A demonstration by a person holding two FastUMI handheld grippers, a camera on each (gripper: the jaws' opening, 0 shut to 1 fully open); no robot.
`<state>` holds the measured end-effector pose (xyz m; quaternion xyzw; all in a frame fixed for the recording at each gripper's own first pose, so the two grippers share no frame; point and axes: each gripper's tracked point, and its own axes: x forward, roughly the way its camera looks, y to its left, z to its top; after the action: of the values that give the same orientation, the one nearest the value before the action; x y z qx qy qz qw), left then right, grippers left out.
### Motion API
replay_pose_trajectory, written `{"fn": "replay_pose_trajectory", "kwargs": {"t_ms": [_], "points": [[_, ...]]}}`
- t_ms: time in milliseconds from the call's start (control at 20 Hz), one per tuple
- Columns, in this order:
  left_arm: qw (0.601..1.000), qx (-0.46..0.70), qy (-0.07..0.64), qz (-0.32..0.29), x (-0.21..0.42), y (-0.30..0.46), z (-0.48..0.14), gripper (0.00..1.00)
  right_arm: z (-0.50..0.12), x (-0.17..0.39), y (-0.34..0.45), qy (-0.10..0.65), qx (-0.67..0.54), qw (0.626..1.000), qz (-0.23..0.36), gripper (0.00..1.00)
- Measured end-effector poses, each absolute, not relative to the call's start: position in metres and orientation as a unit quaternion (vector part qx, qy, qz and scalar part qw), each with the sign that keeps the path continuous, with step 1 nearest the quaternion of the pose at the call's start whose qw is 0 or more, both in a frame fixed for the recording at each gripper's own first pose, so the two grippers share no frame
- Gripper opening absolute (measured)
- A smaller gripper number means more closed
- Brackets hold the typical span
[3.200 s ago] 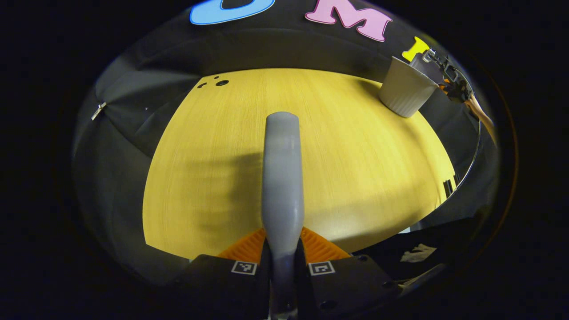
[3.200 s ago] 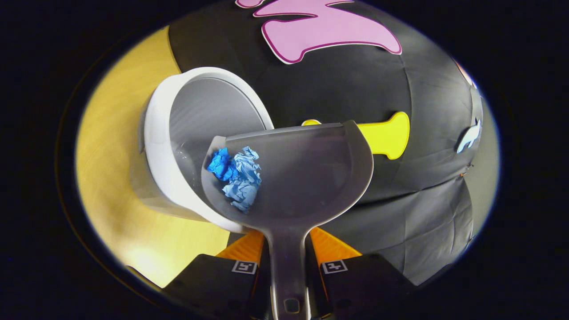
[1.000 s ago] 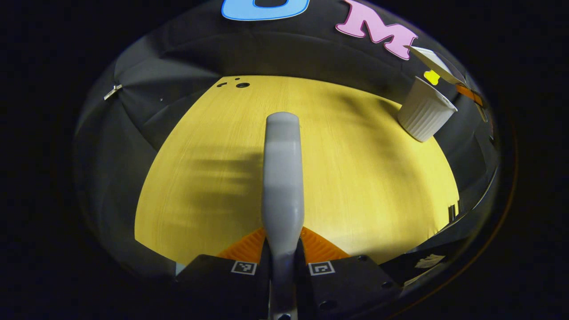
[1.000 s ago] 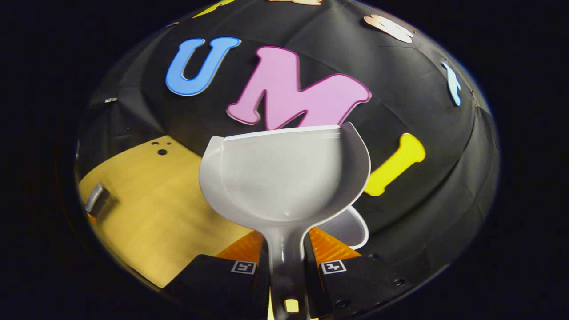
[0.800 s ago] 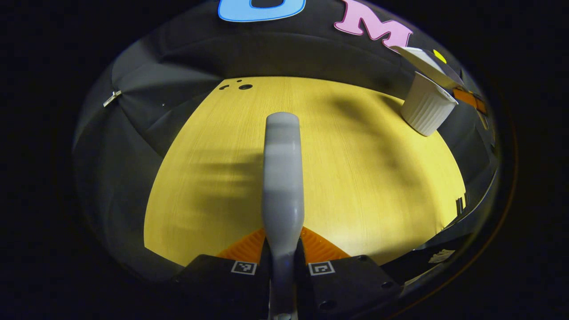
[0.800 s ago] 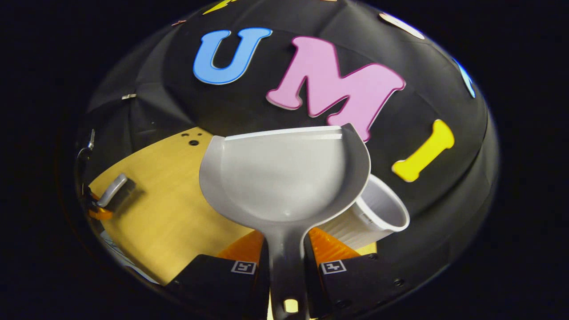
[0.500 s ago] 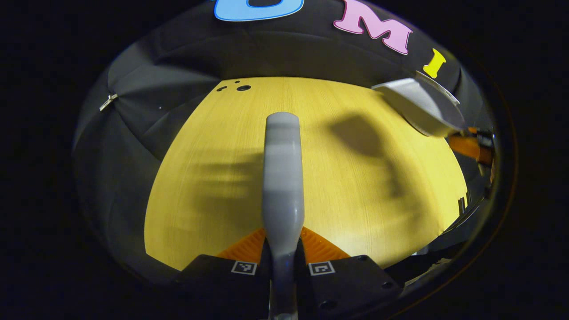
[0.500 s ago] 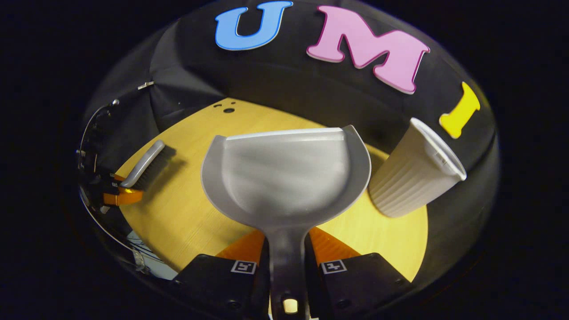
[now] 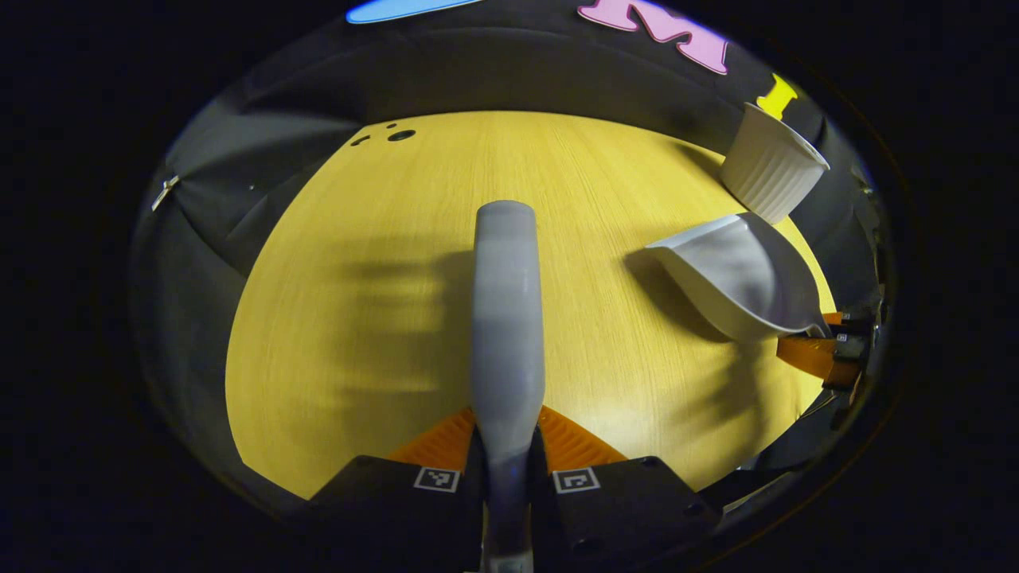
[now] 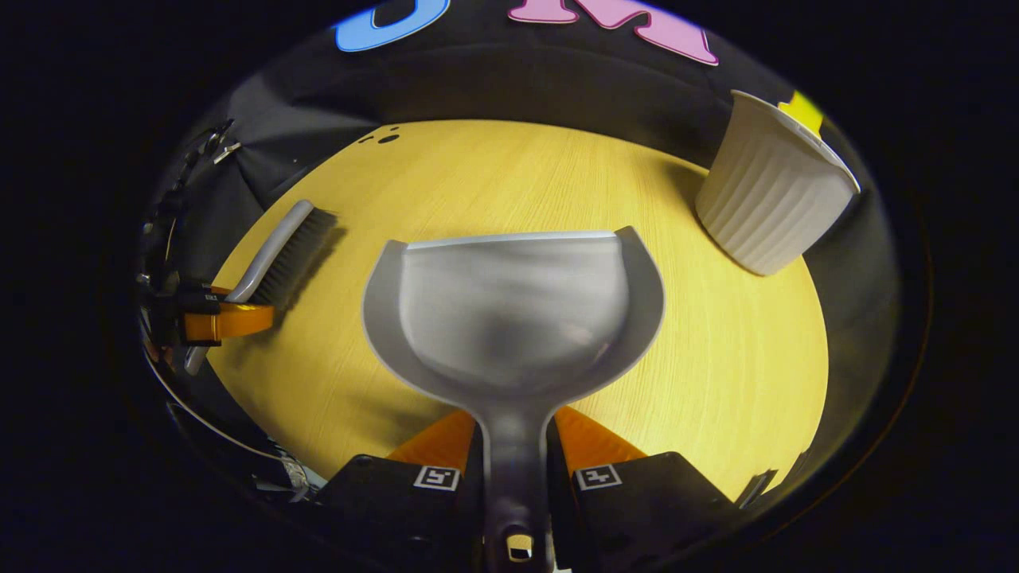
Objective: Pick up the small broom and dustpan from the desktop, sweep the trash into the dustpan with the broom, and then empty the trash into the garbage bin.
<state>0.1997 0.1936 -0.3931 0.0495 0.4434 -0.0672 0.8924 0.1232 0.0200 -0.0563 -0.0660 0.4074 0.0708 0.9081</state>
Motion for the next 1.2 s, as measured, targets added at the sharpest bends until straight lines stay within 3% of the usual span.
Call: {"fn": "replay_pose_trajectory", "kwargs": {"t_ms": [50,200,250,350,500,550,600,750,800,1050,1200], "points": [[0.890,0.055,0.448,-0.065,0.205,0.195,-0.399,0.28,-0.054,0.124,0.018,0.411,-0.059,0.907,0.069,0.38],[0.883,0.071,0.459,-0.063,0.212,0.194,-0.406,0.25,-0.056,0.125,0.014,0.422,-0.036,0.904,0.062,0.38],[0.883,0.078,0.458,-0.065,0.213,0.195,-0.403,0.32,-0.054,0.128,0.012,0.419,-0.031,0.906,0.060,0.38],[0.881,0.096,0.458,-0.069,0.212,0.195,-0.403,0.27,-0.060,0.125,0.010,0.420,-0.026,0.905,0.059,0.39],[0.887,0.111,0.444,-0.067,0.217,0.195,-0.396,0.34,-0.057,0.123,0.020,0.419,-0.007,0.906,0.067,0.40],[0.891,0.108,0.436,-0.071,0.214,0.194,-0.391,0.38,-0.053,0.124,0.023,0.416,0.000,0.907,0.072,0.36],[0.895,0.103,0.426,-0.077,0.209,0.191,-0.382,0.43,-0.048,0.121,0.024,0.413,0.005,0.908,0.075,0.52],[0.917,0.097,0.377,-0.085,0.191,0.184,-0.348,1.00,-0.019,0.112,0.028,0.390,0.022,0.916,0.087,0.82],[0.926,0.096,0.355,-0.085,0.185,0.183,-0.332,0.97,-0.008,0.111,0.030,0.377,0.027,0.921,0.090,0.98],[0.963,0.052,0.247,-0.092,0.136,0.162,-0.255,0.96,0.092,0.103,0.036,0.249,0.024,0.963,0.098,0.99],[0.981,0.031,0.180,-0.056,0.108,0.174,-0.212,0.96,0.145,0.096,0.046,0.162,0.025,0.982,0.099,0.99]]}}
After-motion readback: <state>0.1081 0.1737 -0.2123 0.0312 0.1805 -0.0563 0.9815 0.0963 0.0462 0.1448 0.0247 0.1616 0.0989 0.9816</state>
